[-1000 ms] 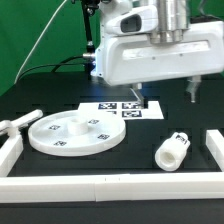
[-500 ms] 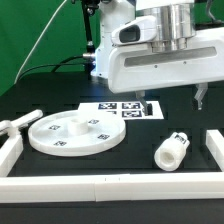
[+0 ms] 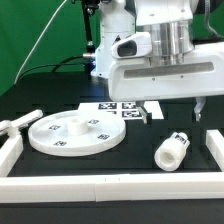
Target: Assemble round table
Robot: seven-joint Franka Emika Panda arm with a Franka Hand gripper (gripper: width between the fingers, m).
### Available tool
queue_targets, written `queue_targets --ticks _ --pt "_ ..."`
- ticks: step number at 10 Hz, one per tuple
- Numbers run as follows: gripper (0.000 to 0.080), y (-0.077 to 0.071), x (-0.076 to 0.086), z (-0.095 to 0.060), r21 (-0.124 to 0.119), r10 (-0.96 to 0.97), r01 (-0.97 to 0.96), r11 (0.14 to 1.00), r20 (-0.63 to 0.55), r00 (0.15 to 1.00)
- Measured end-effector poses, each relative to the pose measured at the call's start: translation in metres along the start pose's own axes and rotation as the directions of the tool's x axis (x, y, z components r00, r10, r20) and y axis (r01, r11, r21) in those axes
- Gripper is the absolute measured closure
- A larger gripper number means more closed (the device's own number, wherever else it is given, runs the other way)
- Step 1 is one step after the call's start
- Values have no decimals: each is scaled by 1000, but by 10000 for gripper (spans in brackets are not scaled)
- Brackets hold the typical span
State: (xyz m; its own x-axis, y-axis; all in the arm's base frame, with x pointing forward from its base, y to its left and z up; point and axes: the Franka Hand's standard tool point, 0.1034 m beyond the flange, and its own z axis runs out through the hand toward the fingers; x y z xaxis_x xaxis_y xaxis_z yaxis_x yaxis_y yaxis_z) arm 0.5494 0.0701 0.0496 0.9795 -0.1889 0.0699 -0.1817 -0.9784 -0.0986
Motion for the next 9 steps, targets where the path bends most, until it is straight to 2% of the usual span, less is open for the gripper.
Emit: queue_targets --ticks 4,8,9 --pt "150 2 5 30 3 -4 4 1000 -17 1000" --pt "150 6 6 37 0 -37 37 999 -34 999" --pt "274 6 6 38 0 -38 38 999 -34 999"
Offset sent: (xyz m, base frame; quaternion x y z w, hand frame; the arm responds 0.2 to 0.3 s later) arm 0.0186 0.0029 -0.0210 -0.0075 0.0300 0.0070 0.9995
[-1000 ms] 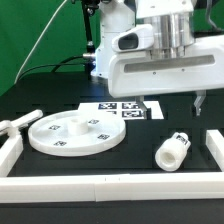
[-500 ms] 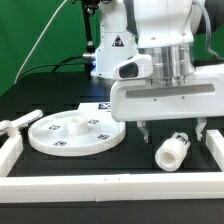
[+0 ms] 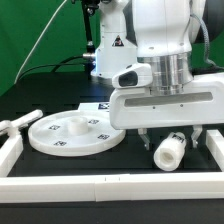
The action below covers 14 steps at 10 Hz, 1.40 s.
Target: Assemble round table
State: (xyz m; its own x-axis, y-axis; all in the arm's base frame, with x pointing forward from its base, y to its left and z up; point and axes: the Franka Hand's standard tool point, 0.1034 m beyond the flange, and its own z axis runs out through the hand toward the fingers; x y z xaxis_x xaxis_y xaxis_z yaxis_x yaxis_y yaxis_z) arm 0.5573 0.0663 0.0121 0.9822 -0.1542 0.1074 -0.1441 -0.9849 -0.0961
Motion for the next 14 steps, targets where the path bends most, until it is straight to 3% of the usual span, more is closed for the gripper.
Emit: queue_targets --ticks 1,2,5,6,9,10,14 --pt "411 0 0 0 0 0 0 1000 0 1000" --pt "485 0 0 0 0 -1 1 1000 0 1000" --pt "485 0 0 -1 0 -1 1 1000 -1 1000" --pt "485 -4 -6 -8 2 -11 11 1000 -4 1000" --pt "485 -21 -78 -41 -11 -1 1 1000 19 1000" --pt "485 -30 -85 -42 -10 15 -15 1000 22 1000" --pt "484 -29 -89 -41 -10 -4 5 1000 28 1000"
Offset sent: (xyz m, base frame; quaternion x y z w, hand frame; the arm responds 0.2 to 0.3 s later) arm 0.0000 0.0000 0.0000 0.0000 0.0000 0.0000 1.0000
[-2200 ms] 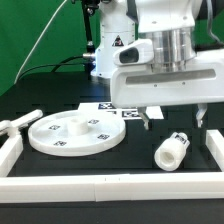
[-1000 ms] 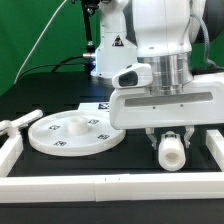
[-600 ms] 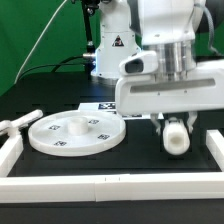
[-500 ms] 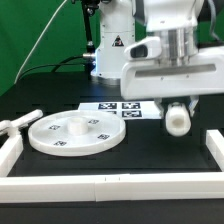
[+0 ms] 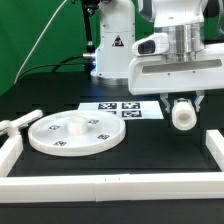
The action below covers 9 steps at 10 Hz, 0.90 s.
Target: Assemble round table
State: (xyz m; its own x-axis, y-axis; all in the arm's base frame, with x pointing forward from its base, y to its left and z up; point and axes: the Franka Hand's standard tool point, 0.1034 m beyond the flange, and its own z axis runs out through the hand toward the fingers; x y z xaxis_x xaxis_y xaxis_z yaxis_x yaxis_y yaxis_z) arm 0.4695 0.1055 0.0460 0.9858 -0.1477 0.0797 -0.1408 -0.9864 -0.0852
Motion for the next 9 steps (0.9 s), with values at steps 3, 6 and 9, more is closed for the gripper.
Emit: queue_targets --ticks 3,6,9 --pt "484 27 -59 -5 -22 -58 58 998 10 998" --pt "484 29 -63 -2 -22 -56 56 998 12 998" --pt "484 29 -81 22 -28 -82 82 996 4 997"
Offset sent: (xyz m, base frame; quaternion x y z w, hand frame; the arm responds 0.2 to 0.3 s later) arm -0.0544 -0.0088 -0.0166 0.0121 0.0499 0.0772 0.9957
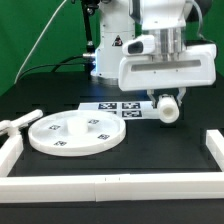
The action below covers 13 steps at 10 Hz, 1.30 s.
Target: Assemble round table
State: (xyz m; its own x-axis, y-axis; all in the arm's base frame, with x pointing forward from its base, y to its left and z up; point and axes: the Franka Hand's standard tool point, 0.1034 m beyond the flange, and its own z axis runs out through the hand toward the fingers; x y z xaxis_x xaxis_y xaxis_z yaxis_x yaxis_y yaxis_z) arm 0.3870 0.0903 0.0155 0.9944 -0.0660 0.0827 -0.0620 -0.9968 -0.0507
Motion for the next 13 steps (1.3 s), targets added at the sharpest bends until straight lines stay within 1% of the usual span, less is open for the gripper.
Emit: queue_targets --ticks 1,6,7,8,9,10,11,12,13 --pt "484 2 -10 5 -4 -15 15 1000 0 1000" --pt "483 4 -9 6 -3 -23 23 1000 -28 999" --pt "281 4 -9 6 -3 -27 27 1000 -28 999" --pt "281 4 -9 6 -3 -32 32 999 -28 999" --pt "179 7 -10 3 -7 -43 43 999 -10 999" --pt "156 13 -6 -10 -10 -48 48 999 8 999" --pt "156 24 -1 -25 -11 -75 75 997 25 997" --pt "151 39 4 -42 -7 -99 100 995 39 994" --pt "150 51 12 -53 -5 -124 124 992 31 992"
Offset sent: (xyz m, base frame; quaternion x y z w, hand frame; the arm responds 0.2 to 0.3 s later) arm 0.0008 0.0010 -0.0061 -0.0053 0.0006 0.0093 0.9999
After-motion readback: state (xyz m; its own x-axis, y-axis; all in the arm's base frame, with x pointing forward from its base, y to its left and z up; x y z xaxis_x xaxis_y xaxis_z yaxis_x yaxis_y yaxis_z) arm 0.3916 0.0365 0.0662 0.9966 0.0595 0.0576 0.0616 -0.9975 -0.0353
